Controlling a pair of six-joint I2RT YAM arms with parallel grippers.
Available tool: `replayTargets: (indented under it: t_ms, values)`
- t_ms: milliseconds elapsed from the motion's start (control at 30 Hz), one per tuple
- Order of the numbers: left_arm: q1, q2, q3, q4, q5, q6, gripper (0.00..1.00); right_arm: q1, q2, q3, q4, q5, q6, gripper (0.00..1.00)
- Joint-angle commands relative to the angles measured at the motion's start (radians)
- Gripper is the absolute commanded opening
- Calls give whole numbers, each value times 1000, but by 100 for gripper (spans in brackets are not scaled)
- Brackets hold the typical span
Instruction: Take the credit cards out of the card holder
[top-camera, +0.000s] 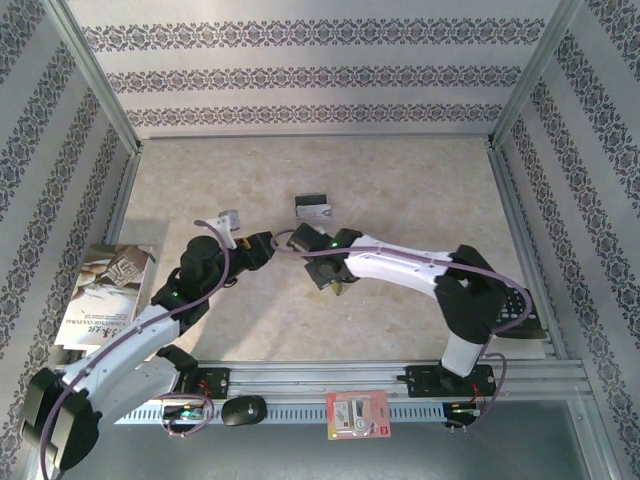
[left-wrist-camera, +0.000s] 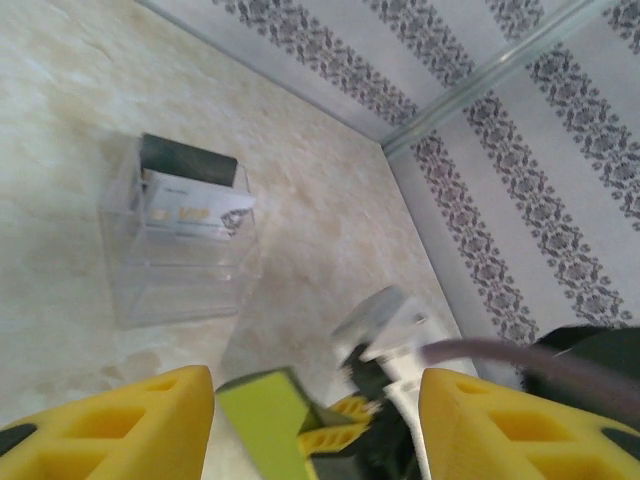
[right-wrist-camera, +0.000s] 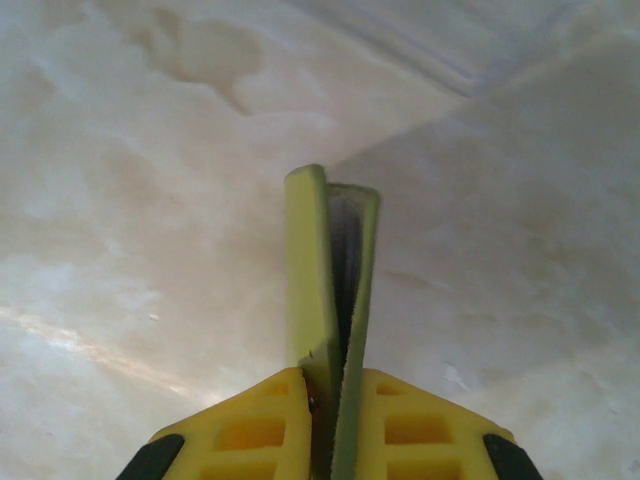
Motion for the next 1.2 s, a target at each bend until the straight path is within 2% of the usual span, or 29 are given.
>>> replayTargets:
  t_ms: [0,133,267,400,500,533,600,700,867,1067,1167]
  values:
    - [18,-95,-2,-148,-116,36,56,34,57,73,5,-14,7,7]
    - [35,-180,-2,-219,-146,51,56,39,104,72,90,-123,38,26]
    - [46,-196,6,-250,-122,61,56,39,125,69,130,-177,49,42]
    - [51,-195,-4,-239,-108,54,56,36,124,58,140,-178,53,45]
    - [56,-194,-11,-230,-102,50,56,23,118,48,139,-178,55,43]
    - [56,-193,-11,-227,-97,48,56,20,113,42,142,-179,56,38]
    - [61,-188,-11,-225,-88,49,56,14,97,25,155,-181,58,23]
    - [63,-178,-5,-225,-72,51,56,-3,71,-3,181,-193,72,12]
    - [63,-145,-5,-203,-24,54,56,-35,20,-75,270,-250,106,8]
    - [62,-95,-21,-170,14,37,56,-62,-1,-135,349,-320,133,16]
    - [63,-89,-23,-160,18,35,56,-72,-5,-166,395,-348,152,9]
